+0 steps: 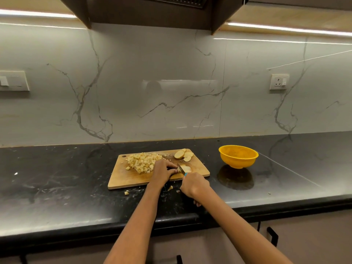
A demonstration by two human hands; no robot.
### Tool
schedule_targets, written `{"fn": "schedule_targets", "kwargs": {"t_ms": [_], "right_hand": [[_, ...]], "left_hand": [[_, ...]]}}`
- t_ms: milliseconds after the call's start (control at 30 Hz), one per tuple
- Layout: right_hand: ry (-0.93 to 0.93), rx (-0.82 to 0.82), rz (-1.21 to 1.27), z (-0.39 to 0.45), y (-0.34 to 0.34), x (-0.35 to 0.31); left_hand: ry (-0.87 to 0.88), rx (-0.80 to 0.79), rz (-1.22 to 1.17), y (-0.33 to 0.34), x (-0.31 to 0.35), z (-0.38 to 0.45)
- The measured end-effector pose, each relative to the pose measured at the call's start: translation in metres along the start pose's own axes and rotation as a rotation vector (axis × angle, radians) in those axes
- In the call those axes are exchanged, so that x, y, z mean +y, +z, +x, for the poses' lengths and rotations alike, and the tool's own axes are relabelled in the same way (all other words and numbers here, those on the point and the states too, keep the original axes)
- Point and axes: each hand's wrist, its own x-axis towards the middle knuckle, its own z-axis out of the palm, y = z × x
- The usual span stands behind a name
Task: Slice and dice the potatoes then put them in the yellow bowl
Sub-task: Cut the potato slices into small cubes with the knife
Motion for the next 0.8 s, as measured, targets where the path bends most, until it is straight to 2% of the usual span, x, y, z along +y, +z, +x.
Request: {"fn": "schedule_targets", "kwargs": {"t_ms": [167,300,367,467,533,800], "right_hand": [[0.057,-0.126,-0.041,0.001,-0.006,-0.004],[0.133,-0.238,0.178,-0.005,-0.018,0.000],[0.129,-0.220,0.185,-0.010,-0.018,0.003],[0.025,-0.072,0.014,-0.013,-0.007,0.007],[0.000,-0.007,-0.017,-0.014,-0.002,0.011],[-0.028,0.012,-0.029,-0.014,-0.002,0.012]], "left_hand": [[0.048,-0.022,0.034,-0.001,0.000,-0.002],[0.102,0.016,0.110,0.001,0.008,-0.004],[0.104,0.024,0.114,0.003,0.010,-0.005],[0.095,0.018,0.135,0.001,0.013,-0.008],[0.091,0.017,0.120,0.003,0.010,-0.008],[0.078,0.049,0.117,0.005,0.008,-0.005]]}}
